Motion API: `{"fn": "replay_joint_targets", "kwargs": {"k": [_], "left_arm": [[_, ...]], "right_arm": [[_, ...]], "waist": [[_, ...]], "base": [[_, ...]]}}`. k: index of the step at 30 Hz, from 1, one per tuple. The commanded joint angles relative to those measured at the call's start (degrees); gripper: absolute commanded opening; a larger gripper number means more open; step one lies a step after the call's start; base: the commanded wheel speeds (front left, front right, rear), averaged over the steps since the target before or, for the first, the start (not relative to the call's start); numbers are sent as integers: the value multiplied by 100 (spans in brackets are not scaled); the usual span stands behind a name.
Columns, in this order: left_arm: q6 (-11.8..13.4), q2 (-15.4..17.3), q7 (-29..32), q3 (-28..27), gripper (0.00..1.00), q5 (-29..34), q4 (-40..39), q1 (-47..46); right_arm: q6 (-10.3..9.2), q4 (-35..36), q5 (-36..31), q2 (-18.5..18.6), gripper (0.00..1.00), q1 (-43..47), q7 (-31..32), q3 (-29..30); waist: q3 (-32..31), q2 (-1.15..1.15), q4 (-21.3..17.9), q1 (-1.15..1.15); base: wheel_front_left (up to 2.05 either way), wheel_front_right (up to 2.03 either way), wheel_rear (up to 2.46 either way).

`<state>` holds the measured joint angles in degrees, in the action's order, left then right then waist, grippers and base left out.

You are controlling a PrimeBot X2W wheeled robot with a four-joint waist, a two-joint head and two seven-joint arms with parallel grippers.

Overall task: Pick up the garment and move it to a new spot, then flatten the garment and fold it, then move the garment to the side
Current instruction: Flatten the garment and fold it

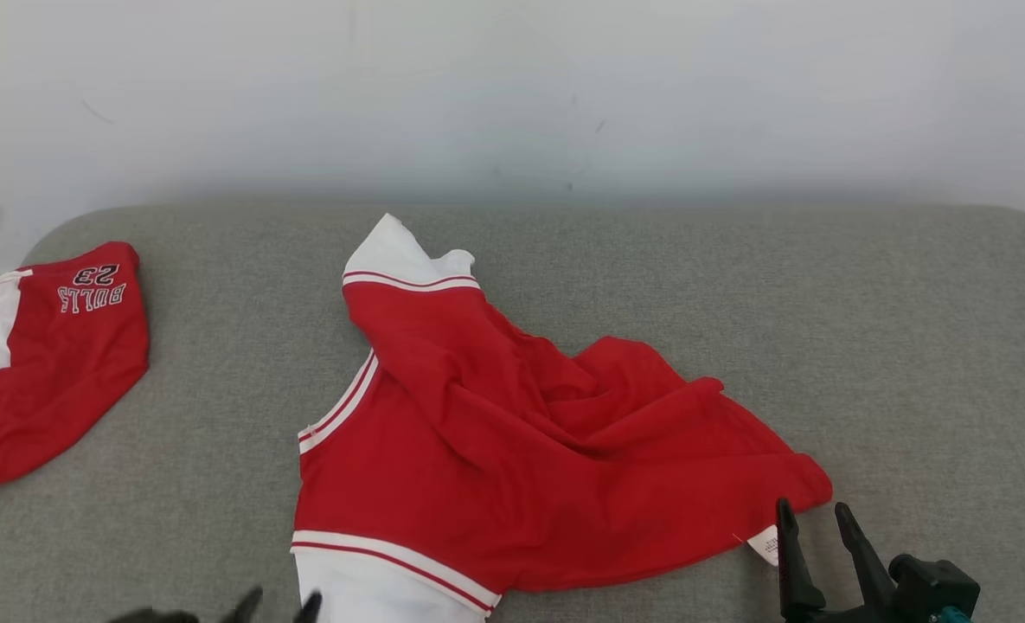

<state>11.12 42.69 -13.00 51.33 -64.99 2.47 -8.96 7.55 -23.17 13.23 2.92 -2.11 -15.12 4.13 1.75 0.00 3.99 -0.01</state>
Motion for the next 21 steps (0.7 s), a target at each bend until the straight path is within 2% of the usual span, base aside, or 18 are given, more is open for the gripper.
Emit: {"fn": "replay_joint_targets", "kwargs": {"k": [1,4,8,9,14,21], "left_arm": [[71,-28,-108,-148,100,162,-85,-115],[109,-195,-210,-445,100,454,-143,-137],[131,-673,-218,-1453,100,1141,-202,72],[131,-673,-218,-1453,100,1141,-202,72],[3,-1255,-221,-2432,100,2168,-121,489],[-378,-1880,-222,-3293,100,2955,72,924]], "right_arm": [[-13,13,-52,-6,100,81,-5,13],[-13,21,-131,-8,100,62,-5,61],[-13,37,-204,-8,100,26,-5,142],[-13,37,-204,-8,100,26,-5,142],[-13,7,-301,-8,100,-13,-5,218],[-13,-42,-377,-8,100,-43,-5,324]], "waist": [[-15,0,-22,1],[-6,0,-55,1],[17,0,-90,1],[17,0,-90,1],[39,0,-131,1],[12,0,-141,1]], "base": [[0,0,0],[0,0,0],[0,0,0],[0,0,0],[0,0,0],[0,0,0]]}}
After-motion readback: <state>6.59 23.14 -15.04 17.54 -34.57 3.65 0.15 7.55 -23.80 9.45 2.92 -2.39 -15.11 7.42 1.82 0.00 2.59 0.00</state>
